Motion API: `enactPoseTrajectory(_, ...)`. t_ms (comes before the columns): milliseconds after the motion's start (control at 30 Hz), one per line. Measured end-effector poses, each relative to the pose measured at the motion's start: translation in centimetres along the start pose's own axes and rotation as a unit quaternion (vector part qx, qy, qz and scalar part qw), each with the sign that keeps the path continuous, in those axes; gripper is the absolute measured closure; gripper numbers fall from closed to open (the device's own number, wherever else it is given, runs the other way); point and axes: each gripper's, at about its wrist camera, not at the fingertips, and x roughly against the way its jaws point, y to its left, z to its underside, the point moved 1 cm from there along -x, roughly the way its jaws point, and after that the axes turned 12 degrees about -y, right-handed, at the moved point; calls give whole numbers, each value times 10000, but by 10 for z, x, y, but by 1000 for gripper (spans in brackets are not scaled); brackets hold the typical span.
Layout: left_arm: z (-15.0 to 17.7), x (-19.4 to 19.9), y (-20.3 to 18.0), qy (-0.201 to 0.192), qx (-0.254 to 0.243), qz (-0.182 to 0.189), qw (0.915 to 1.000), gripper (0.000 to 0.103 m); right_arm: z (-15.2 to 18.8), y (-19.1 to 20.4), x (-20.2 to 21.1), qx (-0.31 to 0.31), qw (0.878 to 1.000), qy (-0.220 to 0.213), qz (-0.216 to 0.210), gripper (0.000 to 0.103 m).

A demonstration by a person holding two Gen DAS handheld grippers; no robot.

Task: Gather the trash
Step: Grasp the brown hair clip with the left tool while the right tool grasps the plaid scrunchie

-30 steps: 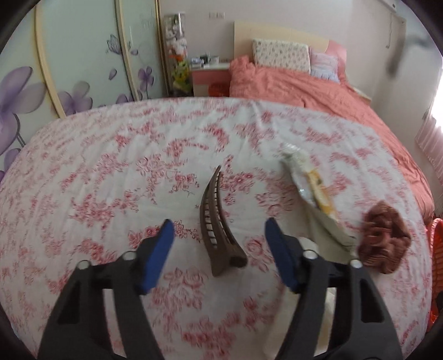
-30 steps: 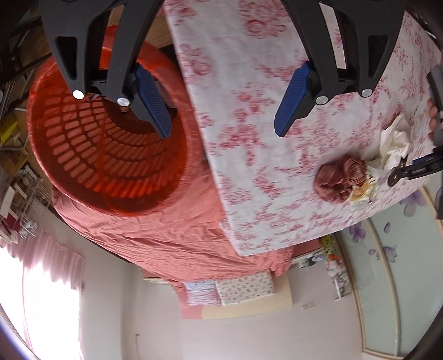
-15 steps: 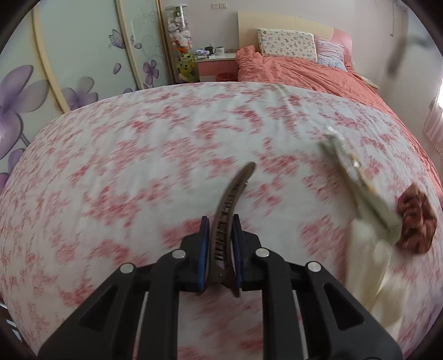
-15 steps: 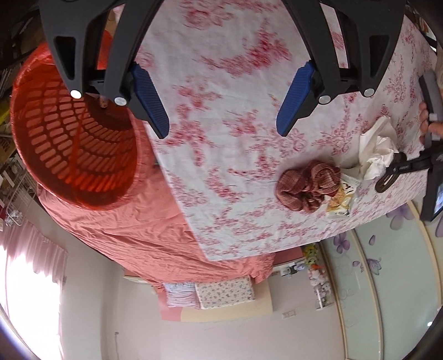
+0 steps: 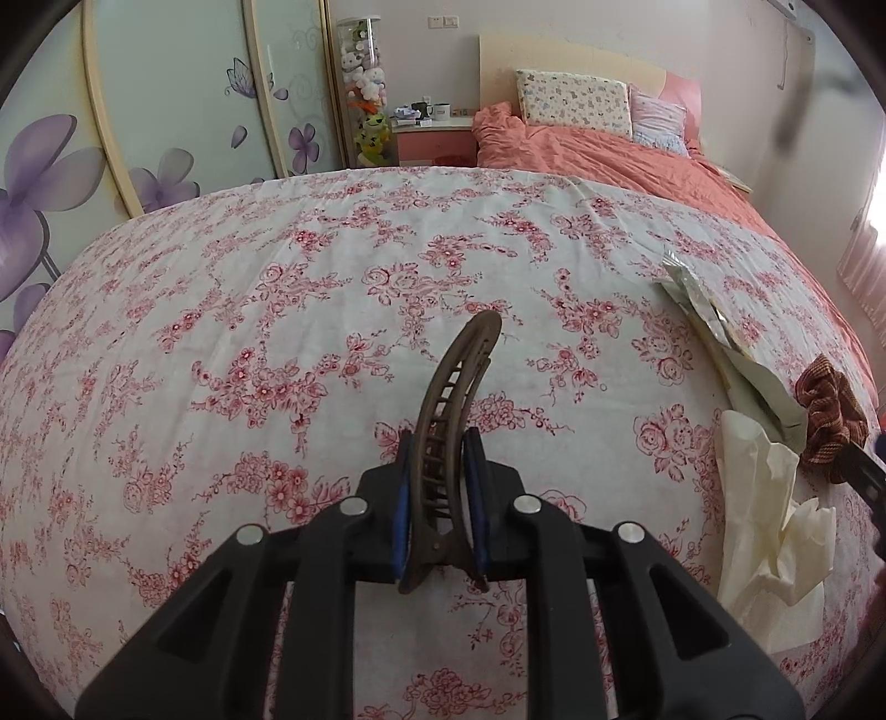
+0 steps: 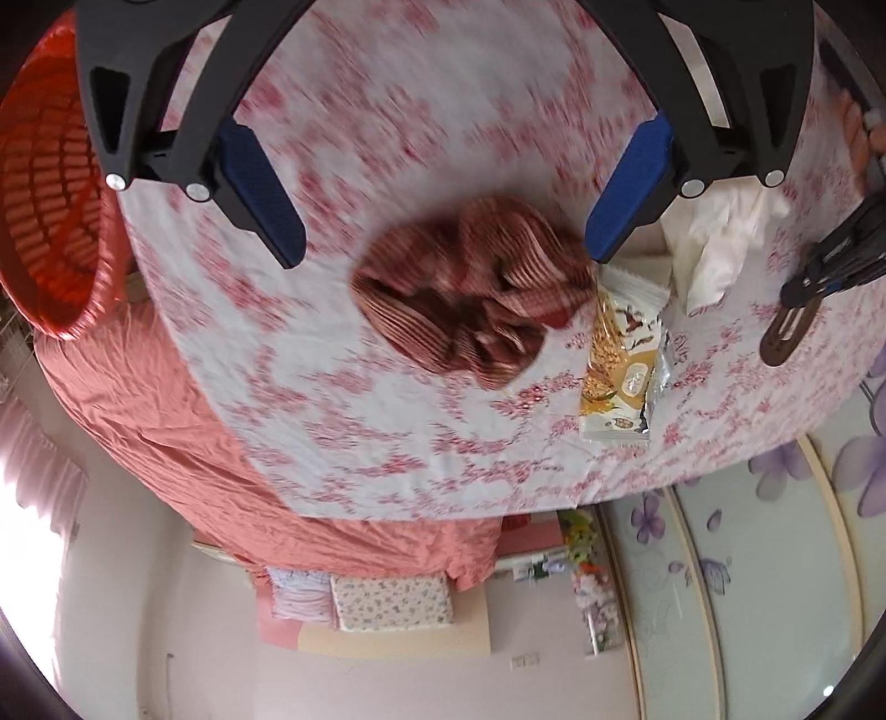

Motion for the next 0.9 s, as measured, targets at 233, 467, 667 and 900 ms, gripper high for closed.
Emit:
enactPoseTrajectory(233,0,0,0,-1,54,44,10000,85,-2,4,-16,-8,9995,294,90,27)
enactPoseTrajectory(467,1,0,4,-6,133,105,9999,84,15,-15,10,88,9995,209,240,64)
enactPoseTrajectory(667,2,0,5,-10,161,127,9998,83,28,-32,30,106,9991,205,362,66)
enactPoseTrajectory(900,2,0,8,-18,261,205,9994,83,28,-35,27,-40,9991,232,343,63)
